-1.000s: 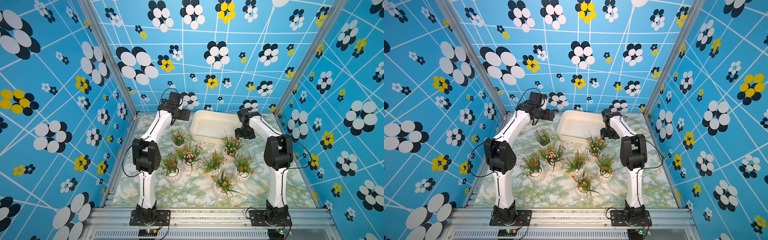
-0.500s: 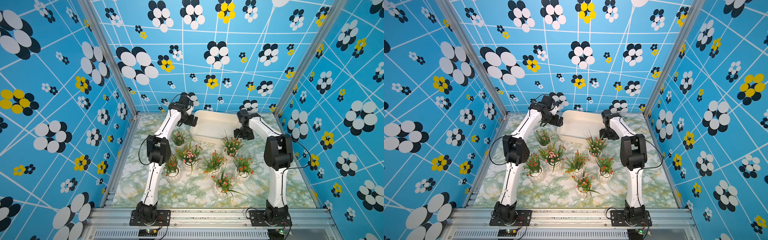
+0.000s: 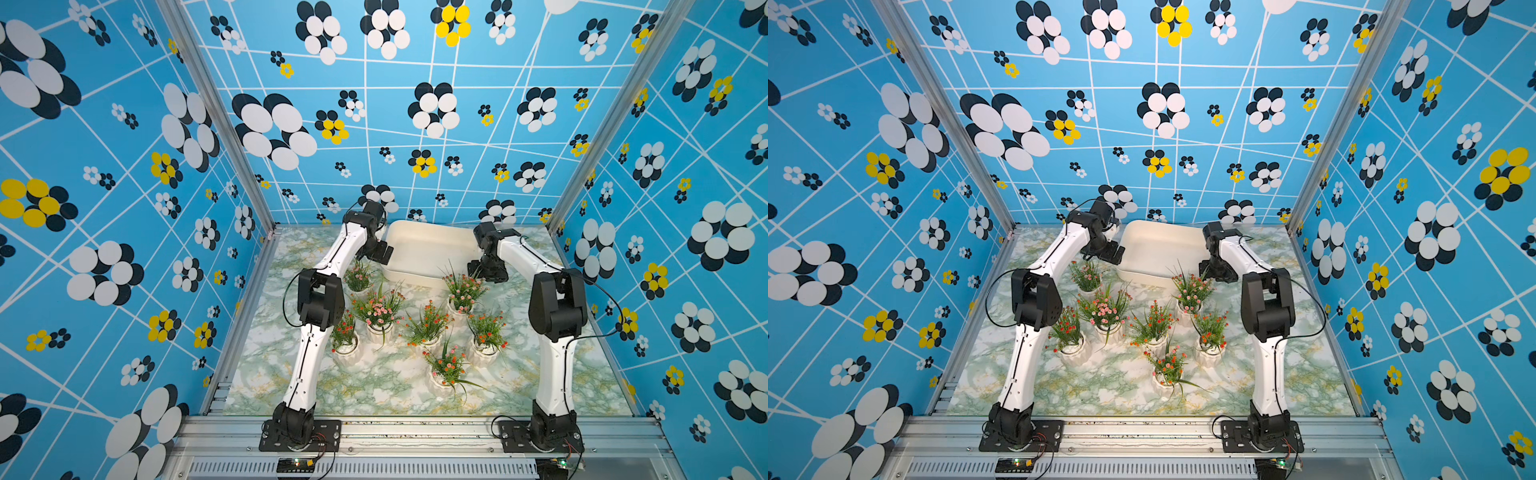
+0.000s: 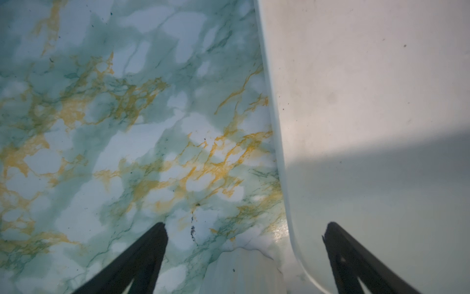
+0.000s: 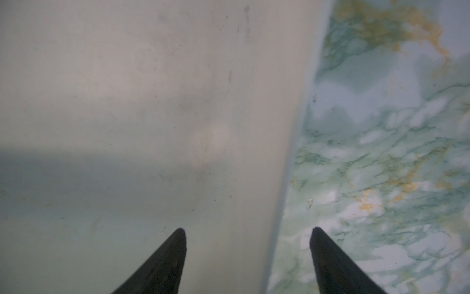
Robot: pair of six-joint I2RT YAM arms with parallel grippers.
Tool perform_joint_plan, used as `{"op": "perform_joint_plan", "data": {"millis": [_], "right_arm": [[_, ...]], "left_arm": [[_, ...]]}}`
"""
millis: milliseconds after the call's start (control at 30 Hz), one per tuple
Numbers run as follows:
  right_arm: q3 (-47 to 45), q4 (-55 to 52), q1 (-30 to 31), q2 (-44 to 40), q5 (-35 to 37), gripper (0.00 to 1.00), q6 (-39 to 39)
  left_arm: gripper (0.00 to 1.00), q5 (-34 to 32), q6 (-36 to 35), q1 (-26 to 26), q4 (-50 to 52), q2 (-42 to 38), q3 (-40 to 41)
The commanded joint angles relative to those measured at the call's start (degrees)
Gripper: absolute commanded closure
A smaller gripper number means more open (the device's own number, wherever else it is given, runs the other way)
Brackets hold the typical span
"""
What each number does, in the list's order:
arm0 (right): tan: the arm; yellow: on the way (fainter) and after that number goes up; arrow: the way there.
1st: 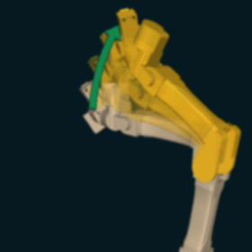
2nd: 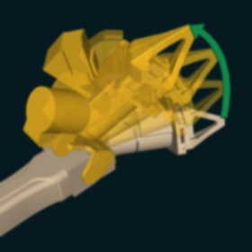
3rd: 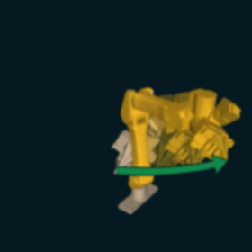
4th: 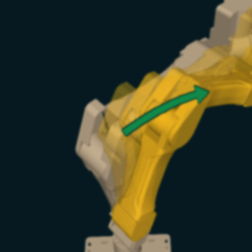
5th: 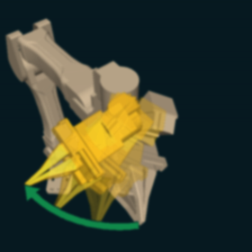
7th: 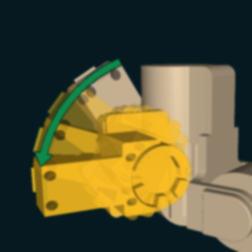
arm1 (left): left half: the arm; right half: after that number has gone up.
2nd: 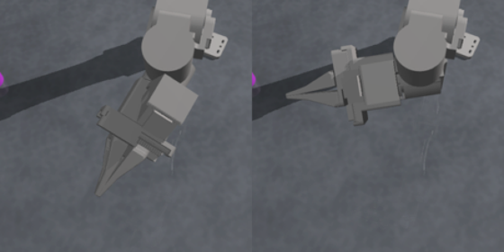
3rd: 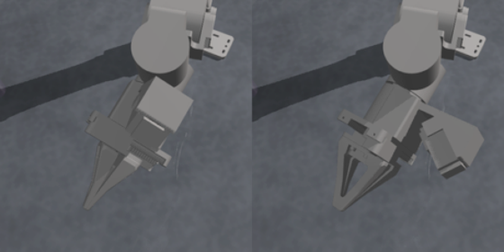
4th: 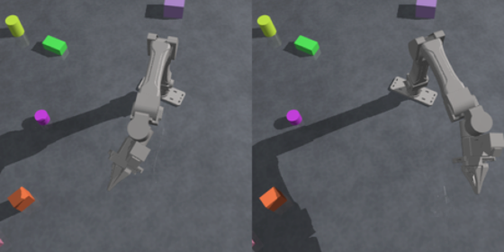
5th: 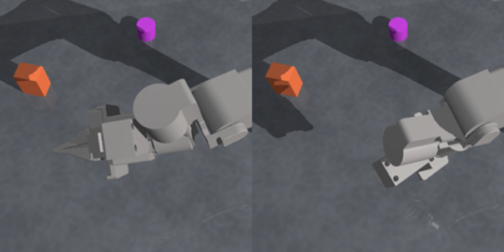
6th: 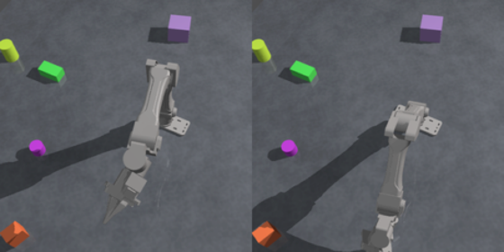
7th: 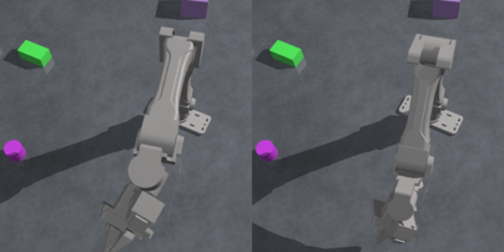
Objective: Put the potted gypsophila into the storage box
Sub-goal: Move the storage box to the center of the board.
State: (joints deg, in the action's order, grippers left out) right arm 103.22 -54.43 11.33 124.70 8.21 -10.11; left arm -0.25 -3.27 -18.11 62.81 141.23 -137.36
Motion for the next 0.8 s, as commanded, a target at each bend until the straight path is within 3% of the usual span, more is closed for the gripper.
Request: {"op": "perform_joint_plan", "data": {"millis": [0,633,767], "right_arm": [[-1.05,0.05,-0.26,-2.29,-0.57,0.2,-0.89],[-2.19,-0.06,-0.52,-2.58,-1.58,0.2,-0.22],[-1.86,-0.15,-0.52,-2.77,-2.38,0.21,-0.51]], "left_arm": [[0.01,-3.45,-1.44,-0.81,1.93,0.74,2.24],[0.0,-7.57,-0.76,-1.6,-0.67,-8.99,18.47],[0.01,-7.24,0.65,-1.47,-1.98,-10.15,18.11]]}}
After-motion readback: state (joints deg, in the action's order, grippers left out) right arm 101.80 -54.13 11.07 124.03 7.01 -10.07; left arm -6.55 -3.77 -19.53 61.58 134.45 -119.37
